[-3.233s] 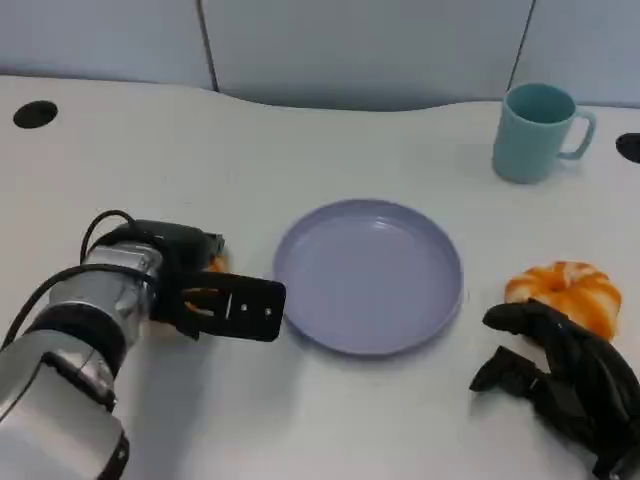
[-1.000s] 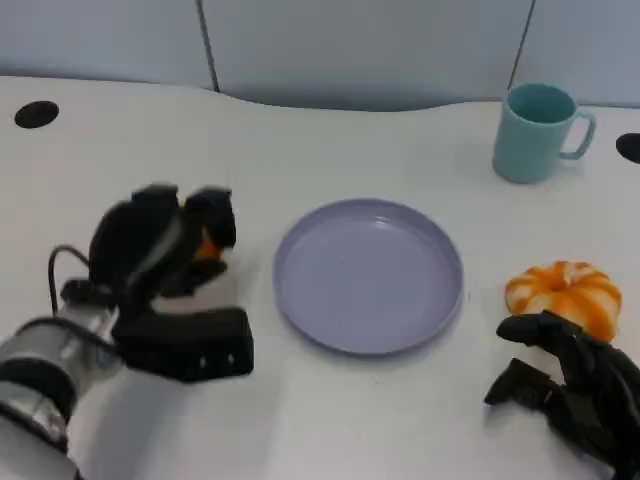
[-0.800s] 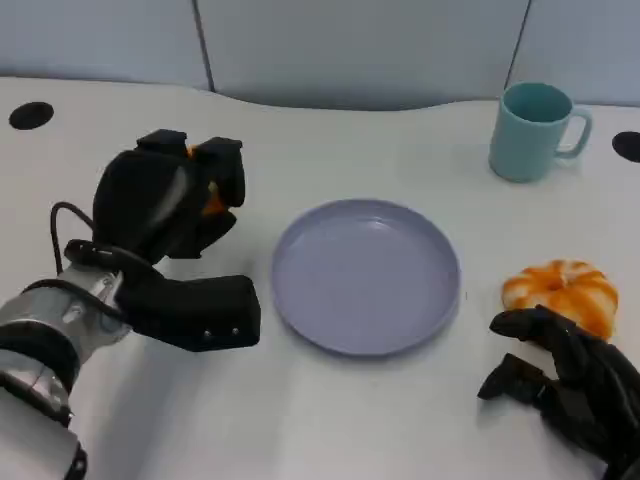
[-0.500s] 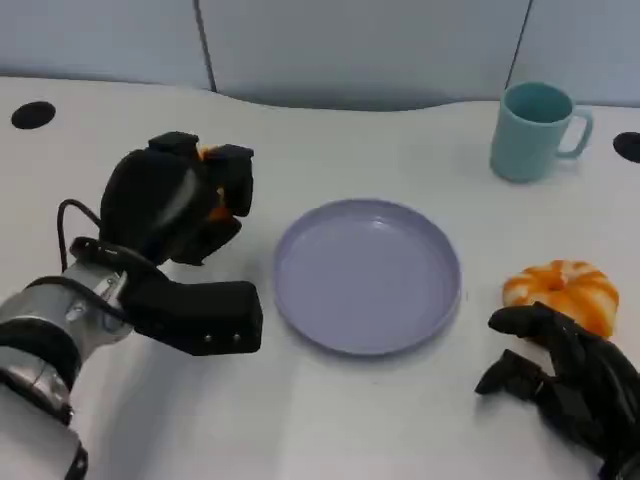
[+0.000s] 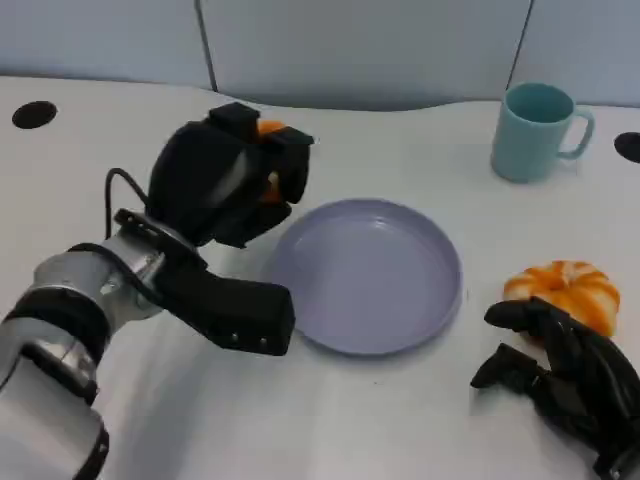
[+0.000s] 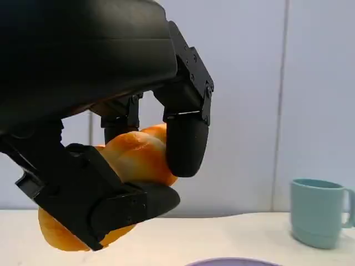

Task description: Grasp the bread from the table and place it into the plate.

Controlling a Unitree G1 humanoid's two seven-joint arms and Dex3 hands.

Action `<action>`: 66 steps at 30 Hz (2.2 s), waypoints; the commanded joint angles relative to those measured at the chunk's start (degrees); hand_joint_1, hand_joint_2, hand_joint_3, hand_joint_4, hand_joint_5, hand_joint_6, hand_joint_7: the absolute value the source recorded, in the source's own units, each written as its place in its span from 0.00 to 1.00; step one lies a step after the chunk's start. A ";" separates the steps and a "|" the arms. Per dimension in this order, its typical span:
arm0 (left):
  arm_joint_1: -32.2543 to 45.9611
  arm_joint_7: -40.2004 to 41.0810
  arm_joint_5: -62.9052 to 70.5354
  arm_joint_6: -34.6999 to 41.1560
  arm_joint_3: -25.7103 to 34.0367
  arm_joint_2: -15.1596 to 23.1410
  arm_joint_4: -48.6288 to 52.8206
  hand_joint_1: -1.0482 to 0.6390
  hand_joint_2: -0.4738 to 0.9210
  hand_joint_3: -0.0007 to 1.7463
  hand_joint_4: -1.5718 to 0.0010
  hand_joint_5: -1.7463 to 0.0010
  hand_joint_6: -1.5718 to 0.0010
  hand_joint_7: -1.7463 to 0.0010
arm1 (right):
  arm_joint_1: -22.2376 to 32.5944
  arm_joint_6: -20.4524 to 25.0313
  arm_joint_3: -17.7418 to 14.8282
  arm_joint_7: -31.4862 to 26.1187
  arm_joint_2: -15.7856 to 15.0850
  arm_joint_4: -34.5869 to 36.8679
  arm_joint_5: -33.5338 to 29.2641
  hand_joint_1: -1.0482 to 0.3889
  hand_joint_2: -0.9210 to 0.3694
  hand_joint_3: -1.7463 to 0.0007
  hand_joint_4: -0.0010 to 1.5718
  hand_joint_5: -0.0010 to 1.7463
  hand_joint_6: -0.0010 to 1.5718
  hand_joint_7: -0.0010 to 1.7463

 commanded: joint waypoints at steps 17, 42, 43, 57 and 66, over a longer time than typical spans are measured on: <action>-2.21 -9.86 -0.14 -2.03 -3.04 -9.37 1.71 0.51 0.68 0.65 0.40 0.00 0.53 0.00 | 3.30 2.50 1.09 -1.59 0.62 -3.10 -0.47 0.40 0.00 0.87 0.43 0.81 0.43 0.57; -1.23 -30.68 -7.64 -2.81 1.96 -9.75 1.99 0.34 1.00 0.09 0.79 0.52 0.70 0.94 | 5.11 3.01 2.07 -2.55 0.99 -6.15 -0.48 0.41 0.00 0.86 0.40 0.81 0.41 0.57; -1.21 -30.85 -7.66 -2.75 2.02 -9.72 1.92 0.32 1.00 0.10 0.81 0.56 0.72 0.96 | 5.07 3.33 2.03 -2.64 1.00 -6.21 -0.37 0.42 0.00 0.86 0.40 0.81 0.41 0.57; -1.39 -34.20 -10.33 -5.49 5.28 -8.19 0.90 0.24 1.00 0.13 0.96 0.68 0.81 1.00 | 4.71 2.74 2.02 -2.68 0.72 -5.60 -0.85 0.41 0.00 0.87 0.40 0.81 0.41 0.57; 0.61 -37.27 -16.03 -9.59 10.25 -5.55 -0.34 0.23 1.00 0.17 0.95 0.68 0.79 0.99 | 4.29 2.42 1.78 -2.05 0.72 -4.78 -0.68 0.42 0.00 0.85 0.39 0.81 0.40 0.58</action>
